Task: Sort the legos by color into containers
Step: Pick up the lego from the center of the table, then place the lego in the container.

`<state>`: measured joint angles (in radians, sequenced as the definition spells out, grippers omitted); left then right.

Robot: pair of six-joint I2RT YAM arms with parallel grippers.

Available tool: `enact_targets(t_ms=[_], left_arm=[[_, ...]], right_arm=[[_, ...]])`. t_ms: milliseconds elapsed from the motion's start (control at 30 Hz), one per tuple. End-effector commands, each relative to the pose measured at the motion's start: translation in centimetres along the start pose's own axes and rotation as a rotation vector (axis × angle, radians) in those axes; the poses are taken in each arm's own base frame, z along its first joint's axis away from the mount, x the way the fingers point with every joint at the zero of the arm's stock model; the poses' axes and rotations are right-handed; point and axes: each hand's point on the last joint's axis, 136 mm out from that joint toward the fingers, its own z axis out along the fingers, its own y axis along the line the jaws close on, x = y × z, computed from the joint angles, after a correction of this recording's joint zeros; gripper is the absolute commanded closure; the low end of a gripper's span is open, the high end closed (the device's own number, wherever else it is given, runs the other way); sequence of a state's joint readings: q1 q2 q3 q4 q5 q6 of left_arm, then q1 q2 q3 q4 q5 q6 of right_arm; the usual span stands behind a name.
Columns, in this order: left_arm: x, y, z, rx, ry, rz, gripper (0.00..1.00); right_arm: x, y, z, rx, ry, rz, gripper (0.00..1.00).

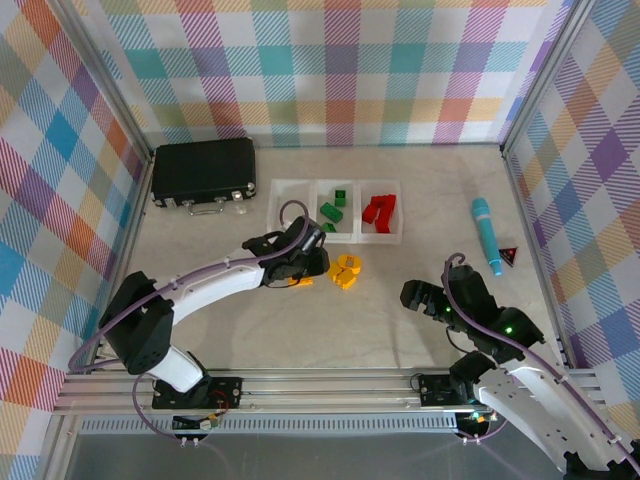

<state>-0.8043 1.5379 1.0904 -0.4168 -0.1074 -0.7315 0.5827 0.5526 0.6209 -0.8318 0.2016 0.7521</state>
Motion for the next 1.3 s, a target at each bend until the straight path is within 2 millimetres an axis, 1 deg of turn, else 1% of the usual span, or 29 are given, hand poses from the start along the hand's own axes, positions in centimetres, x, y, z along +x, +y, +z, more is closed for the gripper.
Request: enact_targets(t_ms=[0, 100, 200, 267, 333, 467, 567, 700, 800, 900, 967, 1067, 1167, 1267], left_arm=[[-2.3, -1.1, -1.4, -0.020, -0.066, 0.077, 0.63], [-4.8, -2.8, -1.1, -0.027, -0.100, 0.131, 0.62], [-7.8, -3.8, 0.1, -0.057, -0.127, 0.139, 0.62], [-9.6, -4.4, 1.3, -0.063, -0.134, 0.131, 0.62], [-11.5, -4.6, 2.7, -0.063, -0.138, 0.112, 0.63], [-14.3, -4.5, 5.0, -0.067, -0.153, 0.081, 0.63], [-15.4, -4.1, 6.5, -0.078, -0.154, 0.063, 0.62], [-15.7, -3.5, 8.3, -0.091, -0.136, 0.056, 0.58], [-15.6, -3.4, 9.4, -0.082, -0.122, 0.054, 0.52], [-15.5, -3.6, 10.0, -0.061, -0.110, 0.057, 0.43], [-15.5, -4.1, 10.0, -0.036, -0.105, 0.060, 0.40], [-16.0, -5.1, 9.0, 0.003, -0.123, 0.070, 0.34], [-16.7, -6.2, 7.2, 0.051, -0.142, 0.087, 0.26], [-17.5, -7.6, 4.1, 0.121, -0.187, 0.095, 0.20]], right_arm=[[-0.2, -0.4, 0.1, 0.018, -0.016, 0.012, 0.01], [-0.1, -0.4, 0.1, 0.017, -0.015, 0.014, 0.01], [0.1, -0.5, 0.1, 0.014, -0.006, 0.018, 0.01], [0.3, -0.5, 0.0, 0.012, -0.001, 0.025, 0.01], [0.4, -0.7, -0.1, 0.010, -0.003, 0.029, 0.01], [0.6, -1.4, -0.7, 0.027, -0.011, 0.029, 0.01], [0.7, -1.5, -1.1, 0.012, -0.024, 0.033, 0.01], [0.6, -1.6, -1.2, 0.010, -0.037, 0.039, 0.01], [0.6, -1.7, -1.0, 0.021, -0.033, 0.034, 0.01], [0.7, -1.7, -0.7, 0.029, -0.021, 0.028, 0.01], [0.8, -1.7, -0.5, 0.032, -0.018, 0.023, 0.01], [0.5, -1.6, -0.3, 0.029, -0.027, 0.013, 0.01], [0.1, -1.1, -0.2, 0.032, -0.028, 0.002, 0.01], [-0.6, -0.5, -0.3, 0.039, -0.020, -0.009, 0.01]])
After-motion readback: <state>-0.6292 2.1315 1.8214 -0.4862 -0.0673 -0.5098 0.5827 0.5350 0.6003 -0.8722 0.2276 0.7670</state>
